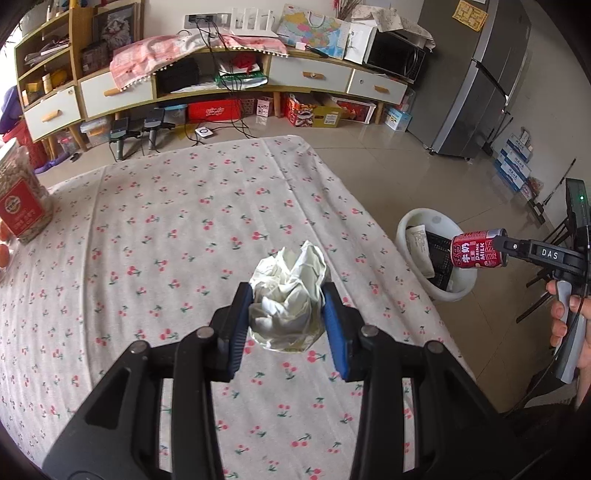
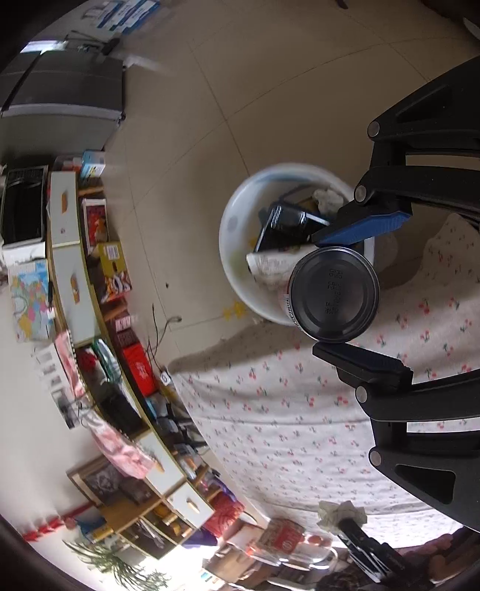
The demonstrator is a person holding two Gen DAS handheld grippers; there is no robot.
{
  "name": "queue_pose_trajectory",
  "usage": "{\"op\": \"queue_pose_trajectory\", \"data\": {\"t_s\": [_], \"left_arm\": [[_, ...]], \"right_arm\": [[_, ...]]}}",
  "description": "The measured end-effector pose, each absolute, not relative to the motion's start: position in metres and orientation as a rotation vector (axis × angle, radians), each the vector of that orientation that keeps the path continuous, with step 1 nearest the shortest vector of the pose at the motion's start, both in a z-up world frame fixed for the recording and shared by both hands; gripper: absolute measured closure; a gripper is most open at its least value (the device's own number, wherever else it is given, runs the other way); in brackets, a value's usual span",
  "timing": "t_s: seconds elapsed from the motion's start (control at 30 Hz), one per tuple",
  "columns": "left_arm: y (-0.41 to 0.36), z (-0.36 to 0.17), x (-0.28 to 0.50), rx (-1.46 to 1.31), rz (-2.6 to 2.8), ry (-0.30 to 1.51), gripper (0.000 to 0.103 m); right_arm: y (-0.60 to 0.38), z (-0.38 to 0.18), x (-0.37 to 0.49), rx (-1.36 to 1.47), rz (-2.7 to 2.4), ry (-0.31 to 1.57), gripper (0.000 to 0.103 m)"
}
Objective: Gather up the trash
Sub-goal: 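Carry the red can to the bucket with the right tool while the left tool carries the tissue, then open both tools over the bucket to drop the red can and tissue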
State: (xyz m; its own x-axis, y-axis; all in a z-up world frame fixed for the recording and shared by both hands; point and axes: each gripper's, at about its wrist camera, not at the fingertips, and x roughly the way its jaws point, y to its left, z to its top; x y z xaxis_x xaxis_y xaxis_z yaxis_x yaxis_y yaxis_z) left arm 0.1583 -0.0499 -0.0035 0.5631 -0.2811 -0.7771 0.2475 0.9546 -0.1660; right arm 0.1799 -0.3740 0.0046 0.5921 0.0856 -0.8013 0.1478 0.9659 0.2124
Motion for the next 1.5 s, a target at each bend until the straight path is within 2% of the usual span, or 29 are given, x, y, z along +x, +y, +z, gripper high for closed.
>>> {"op": "queue_pose_trajectory", "data": {"t_s": [0.37,0.43,0.5,0.73,1.13,1.2,1.27,1.33,1.5], "left_arm": [[-0.155,-0.020,0.182,-0.005,-0.456,0.972,0.063],[-0.168,-0.023,0.184,0.007,-0.477,0.976,0.063],[-0.181,-0.025,0.185,0.020,-0.497,0.979,0.062],[-0.223,-0.035,0.192,0.060,-0.545,0.998,0.062],[-0.274,-0.045,0.207,0.090,-0.602,0.974,0.059],[-0.279,-0.047,0.210,0.099,-0.618,0.966,0.054],[-0.280,-0.048,0.212,0.092,-0.625,0.963,0.038],[-0.279,-0.049,0.214,0.079,-0.609,0.967,0.028],[-0.270,-0.046,0.210,0.089,-0.582,0.987,0.021]], "right_arm": [[-0.428,-0.038,0.193,0.458,-0.096,1.012,0.049],[-0.433,-0.045,0.195,0.506,-0.084,1.029,0.041],[-0.439,-0.045,0.193,0.518,-0.099,1.021,0.037],[-0.456,-0.032,0.177,0.521,-0.131,0.983,0.033],[-0.479,-0.027,0.156,0.490,-0.203,0.968,0.029],[-0.480,-0.027,0.156,0.484,-0.214,0.967,0.029],[-0.483,-0.026,0.155,0.481,-0.220,0.968,0.028],[-0.485,-0.027,0.154,0.479,-0.226,0.968,0.028],[-0.485,-0.025,0.151,0.481,-0.229,0.970,0.026]]}}
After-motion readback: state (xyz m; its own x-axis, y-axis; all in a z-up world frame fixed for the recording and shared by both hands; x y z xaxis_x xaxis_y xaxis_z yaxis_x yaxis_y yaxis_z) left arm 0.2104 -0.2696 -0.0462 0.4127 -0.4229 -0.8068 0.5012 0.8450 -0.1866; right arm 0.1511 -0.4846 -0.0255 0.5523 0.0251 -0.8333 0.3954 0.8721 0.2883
